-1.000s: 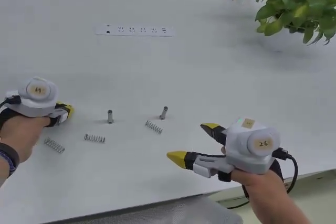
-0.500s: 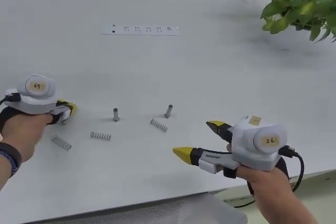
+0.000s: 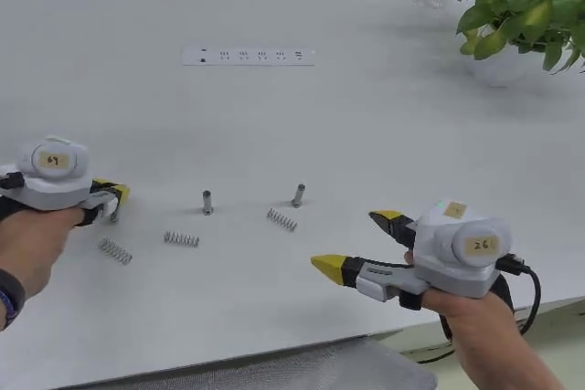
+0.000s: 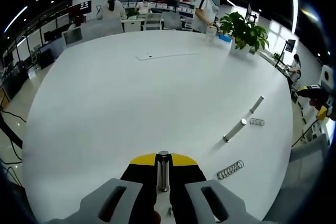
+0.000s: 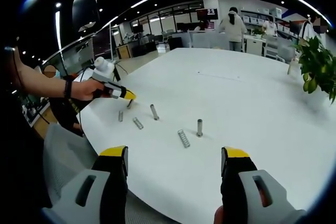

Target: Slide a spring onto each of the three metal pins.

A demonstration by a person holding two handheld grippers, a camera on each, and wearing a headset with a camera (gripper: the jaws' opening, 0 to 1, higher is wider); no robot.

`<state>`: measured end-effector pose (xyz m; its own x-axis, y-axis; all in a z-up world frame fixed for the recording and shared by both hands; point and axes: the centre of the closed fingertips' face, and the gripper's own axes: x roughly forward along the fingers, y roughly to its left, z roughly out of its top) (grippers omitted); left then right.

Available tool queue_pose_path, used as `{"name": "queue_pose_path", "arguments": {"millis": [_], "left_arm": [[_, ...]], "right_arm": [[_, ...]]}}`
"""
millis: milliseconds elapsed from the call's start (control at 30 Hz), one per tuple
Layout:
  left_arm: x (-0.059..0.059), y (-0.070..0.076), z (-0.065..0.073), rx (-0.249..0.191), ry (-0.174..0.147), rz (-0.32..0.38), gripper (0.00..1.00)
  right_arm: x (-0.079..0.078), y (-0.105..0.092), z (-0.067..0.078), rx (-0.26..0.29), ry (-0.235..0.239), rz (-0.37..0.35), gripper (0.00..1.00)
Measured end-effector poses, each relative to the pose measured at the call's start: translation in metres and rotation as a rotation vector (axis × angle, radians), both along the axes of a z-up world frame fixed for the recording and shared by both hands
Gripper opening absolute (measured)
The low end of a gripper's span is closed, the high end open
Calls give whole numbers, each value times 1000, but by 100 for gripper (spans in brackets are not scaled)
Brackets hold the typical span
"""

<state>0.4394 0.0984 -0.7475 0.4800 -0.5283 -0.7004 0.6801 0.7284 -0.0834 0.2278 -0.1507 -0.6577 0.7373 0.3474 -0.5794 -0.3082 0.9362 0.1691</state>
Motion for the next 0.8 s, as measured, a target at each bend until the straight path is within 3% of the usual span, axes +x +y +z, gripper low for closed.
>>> {"name": "queue_pose_path", "arguments": {"millis": [300,800], "left_arm": [[-1,9,8,-16,-8,29,0],[-9,10,10,10,-16,5,0]], "right_arm": [[-2,1,-1,0,1,4,71],[0,7,0,3,-4,14,71]]}}
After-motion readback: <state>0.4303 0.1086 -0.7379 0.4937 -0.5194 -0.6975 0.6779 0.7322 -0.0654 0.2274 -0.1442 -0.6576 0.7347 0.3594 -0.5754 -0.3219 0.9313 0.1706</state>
